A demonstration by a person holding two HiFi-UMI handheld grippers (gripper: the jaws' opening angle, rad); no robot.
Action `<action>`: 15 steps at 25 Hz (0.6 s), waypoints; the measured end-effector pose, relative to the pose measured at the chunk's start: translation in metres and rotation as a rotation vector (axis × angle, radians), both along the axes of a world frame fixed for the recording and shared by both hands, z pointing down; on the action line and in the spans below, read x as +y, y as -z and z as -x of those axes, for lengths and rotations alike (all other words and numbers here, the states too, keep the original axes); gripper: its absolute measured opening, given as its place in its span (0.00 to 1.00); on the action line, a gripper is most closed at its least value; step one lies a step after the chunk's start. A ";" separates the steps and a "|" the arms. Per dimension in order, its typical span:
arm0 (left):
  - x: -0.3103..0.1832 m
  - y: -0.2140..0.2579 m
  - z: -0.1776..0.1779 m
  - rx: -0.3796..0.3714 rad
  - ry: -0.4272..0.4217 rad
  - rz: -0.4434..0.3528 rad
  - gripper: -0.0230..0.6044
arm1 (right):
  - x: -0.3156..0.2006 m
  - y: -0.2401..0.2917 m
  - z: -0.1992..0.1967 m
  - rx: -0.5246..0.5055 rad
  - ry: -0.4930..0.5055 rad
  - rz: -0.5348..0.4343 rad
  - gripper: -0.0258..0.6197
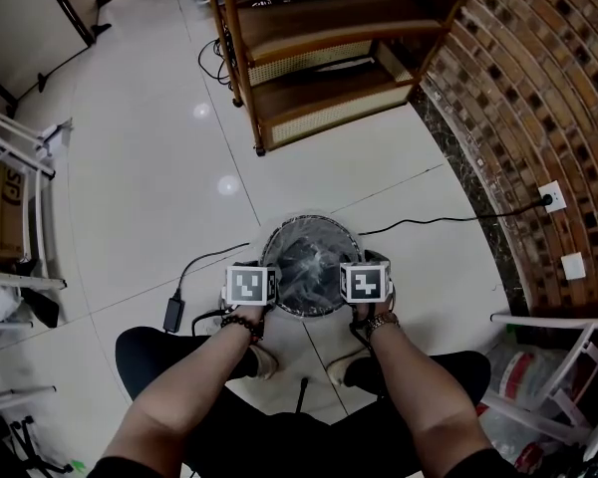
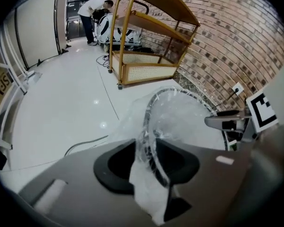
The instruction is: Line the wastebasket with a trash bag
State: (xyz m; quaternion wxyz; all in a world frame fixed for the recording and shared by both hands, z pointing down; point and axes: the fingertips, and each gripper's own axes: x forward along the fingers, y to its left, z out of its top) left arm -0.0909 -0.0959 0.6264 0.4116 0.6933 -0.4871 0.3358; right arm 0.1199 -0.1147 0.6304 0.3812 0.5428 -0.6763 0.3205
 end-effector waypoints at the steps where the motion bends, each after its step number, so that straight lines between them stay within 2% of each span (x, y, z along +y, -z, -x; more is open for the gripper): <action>1: -0.002 0.000 0.002 -0.005 0.000 -0.015 0.35 | 0.000 0.001 0.002 -0.019 0.000 0.005 0.46; 2: -0.003 -0.001 0.004 -0.007 0.007 -0.020 0.44 | 0.001 0.003 0.003 -0.035 0.000 0.007 0.53; 3: -0.002 -0.001 0.007 -0.011 0.017 -0.015 0.50 | 0.000 0.007 0.003 -0.045 0.002 0.003 0.56; 6: -0.004 0.014 0.020 -0.031 0.033 -0.051 0.58 | -0.003 0.025 0.001 -0.053 0.014 -0.036 0.60; 9: -0.018 0.041 0.021 0.004 0.025 -0.160 0.59 | -0.006 0.049 -0.003 -0.064 0.022 -0.100 0.60; 14: -0.015 0.079 0.033 -0.019 -0.007 -0.231 0.58 | 0.001 0.087 -0.004 -0.079 0.025 -0.180 0.60; 15: -0.012 0.083 0.032 -0.025 -0.021 -0.237 0.53 | 0.004 0.094 0.001 -0.093 0.034 -0.193 0.57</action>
